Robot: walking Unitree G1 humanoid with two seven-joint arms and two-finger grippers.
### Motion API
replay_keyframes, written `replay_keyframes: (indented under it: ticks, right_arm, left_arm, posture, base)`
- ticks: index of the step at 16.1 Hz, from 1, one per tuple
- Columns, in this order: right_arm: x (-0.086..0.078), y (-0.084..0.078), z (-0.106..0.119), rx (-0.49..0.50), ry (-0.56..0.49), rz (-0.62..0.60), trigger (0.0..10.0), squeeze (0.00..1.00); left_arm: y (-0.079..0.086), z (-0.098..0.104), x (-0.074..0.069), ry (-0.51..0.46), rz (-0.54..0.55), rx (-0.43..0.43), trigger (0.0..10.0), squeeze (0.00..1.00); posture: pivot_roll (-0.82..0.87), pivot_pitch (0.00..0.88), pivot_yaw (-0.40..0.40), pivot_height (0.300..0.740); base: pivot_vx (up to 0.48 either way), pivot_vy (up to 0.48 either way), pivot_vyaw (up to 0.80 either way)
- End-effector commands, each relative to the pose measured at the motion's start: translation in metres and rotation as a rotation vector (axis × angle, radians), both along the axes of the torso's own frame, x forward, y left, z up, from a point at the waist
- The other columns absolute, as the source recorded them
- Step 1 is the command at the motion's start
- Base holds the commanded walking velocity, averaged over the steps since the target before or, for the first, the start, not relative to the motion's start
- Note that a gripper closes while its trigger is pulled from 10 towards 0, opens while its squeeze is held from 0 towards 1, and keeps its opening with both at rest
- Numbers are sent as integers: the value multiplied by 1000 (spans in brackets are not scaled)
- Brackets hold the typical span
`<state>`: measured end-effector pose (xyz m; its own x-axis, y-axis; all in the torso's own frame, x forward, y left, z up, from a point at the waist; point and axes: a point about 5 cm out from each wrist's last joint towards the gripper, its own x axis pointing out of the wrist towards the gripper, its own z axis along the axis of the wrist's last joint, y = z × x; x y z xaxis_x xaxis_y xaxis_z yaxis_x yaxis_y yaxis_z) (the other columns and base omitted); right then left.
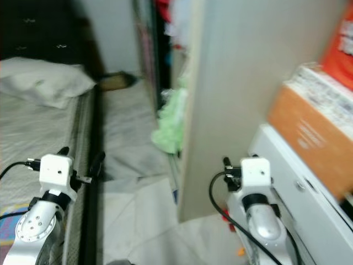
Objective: Clean up the room
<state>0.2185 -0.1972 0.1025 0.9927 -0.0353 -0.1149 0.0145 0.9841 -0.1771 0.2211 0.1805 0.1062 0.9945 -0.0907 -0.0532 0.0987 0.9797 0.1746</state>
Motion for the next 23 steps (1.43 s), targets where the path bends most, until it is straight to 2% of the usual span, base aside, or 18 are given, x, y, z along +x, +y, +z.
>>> replay_keyframes:
  ticks: [1,3,4,8,11,13,17,21,23]
  right_arm:
    - [2,6,2,30,-7,29,10000,0]
    - [0,7,1,50,8,61,10000,0]
    - [-3,17,-4,114,67,183,10000,0]
    - [-8,30,-8,207,138,371,10000,0]
    - [-11,36,-10,237,163,444,10000,0]
    - [-6,33,-6,246,148,441,10000,0]
    - [22,22,17,252,26,333,10000,0]
    - [29,30,36,258,-37,338,10000,0]
    - [33,29,39,257,-56,322,10000,0]
  left_arm:
    - [5,2,0,-1,17,13,10000,0]
    - [5,2,0,0,15,11,10000,0]
    - [3,1,1,1,8,9,10000,0]
    - [2,2,1,2,3,6,10000,0]
    - [2,2,2,3,-2,6,10000,0]
    - [1,2,3,2,-4,4,10000,0]
    - [0,7,16,-26,-13,0,10000,0]
    - [7,10,24,-45,11,5,10000,0]
    - [9,8,26,-44,14,11,10000,0]
  posture:
    - [-53,0,-58,740]
    - [-56,0,-58,740]
    - [-63,0,-57,740]
    - [-64,0,-58,740]
    - [-58,0,-58,740]
    - [-56,0,-55,740]
    - [-61,0,-53,740]
    - [-64,0,-46,740]
    - [-73,0,-37,740]
  base:
    - [0,0,800]
    - [0,0,800]
    - [0,0,800]
    - [0,0,800]
    - [0,0,800]
    - [0,0,800]
    - [0,0,800]
    - [0,0,800]
    - [0,0,800]
